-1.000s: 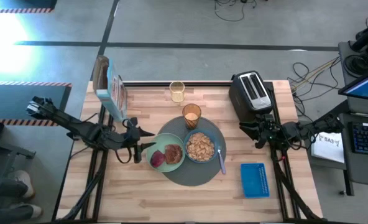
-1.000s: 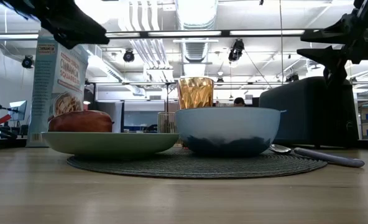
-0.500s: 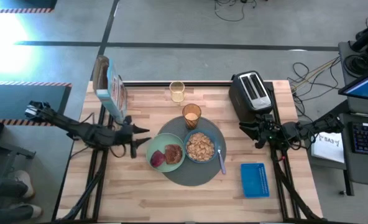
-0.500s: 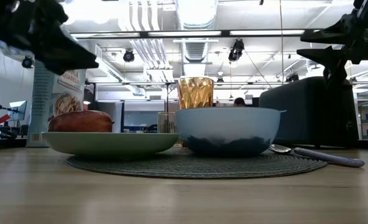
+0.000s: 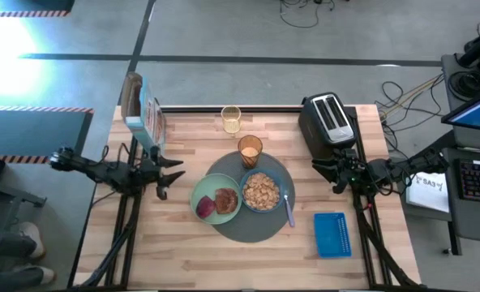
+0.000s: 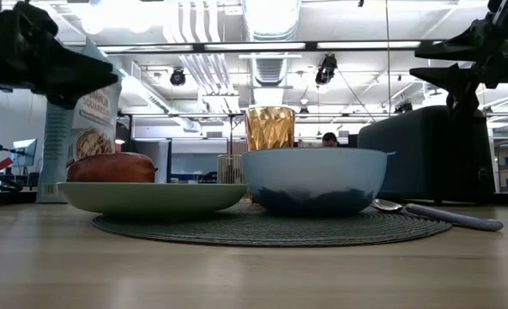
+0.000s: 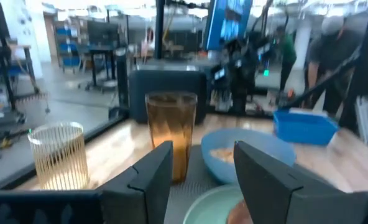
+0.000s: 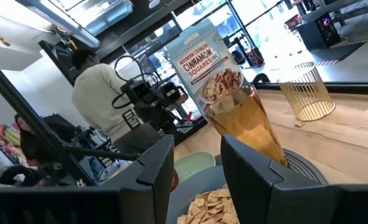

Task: Arrange a breakfast setting
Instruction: Return to Home Position

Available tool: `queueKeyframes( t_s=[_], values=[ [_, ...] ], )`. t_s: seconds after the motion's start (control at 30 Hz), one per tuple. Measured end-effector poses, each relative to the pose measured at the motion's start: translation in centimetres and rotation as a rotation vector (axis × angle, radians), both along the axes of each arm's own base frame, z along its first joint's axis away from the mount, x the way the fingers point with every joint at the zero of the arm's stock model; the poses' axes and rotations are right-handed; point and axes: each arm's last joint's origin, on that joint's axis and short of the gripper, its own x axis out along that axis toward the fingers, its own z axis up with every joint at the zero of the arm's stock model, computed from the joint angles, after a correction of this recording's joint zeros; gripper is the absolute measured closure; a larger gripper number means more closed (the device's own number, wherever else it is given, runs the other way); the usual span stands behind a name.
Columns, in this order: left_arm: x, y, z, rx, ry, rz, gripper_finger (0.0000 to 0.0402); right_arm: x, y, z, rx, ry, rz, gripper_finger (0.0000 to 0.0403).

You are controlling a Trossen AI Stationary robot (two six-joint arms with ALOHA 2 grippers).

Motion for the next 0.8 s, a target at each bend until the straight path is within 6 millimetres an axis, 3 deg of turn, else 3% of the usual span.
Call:
queueKeyframes(
  t_s=[0.47, 0.8],
  values=[
    [-0.4, 0.4, 0.4, -0.033, -0.056, 0.033, 0.0247, 0.0, 0.0, -0.1, -0.002, 0.008, -0.003, 0.028],
    [-0.5, 3.2, 0.3, -0.118, -0.101, 0.327, 0.0247, 0.0, 0.0, -0.1, -0.002, 0.007, -0.003, 0.028]
  ],
)
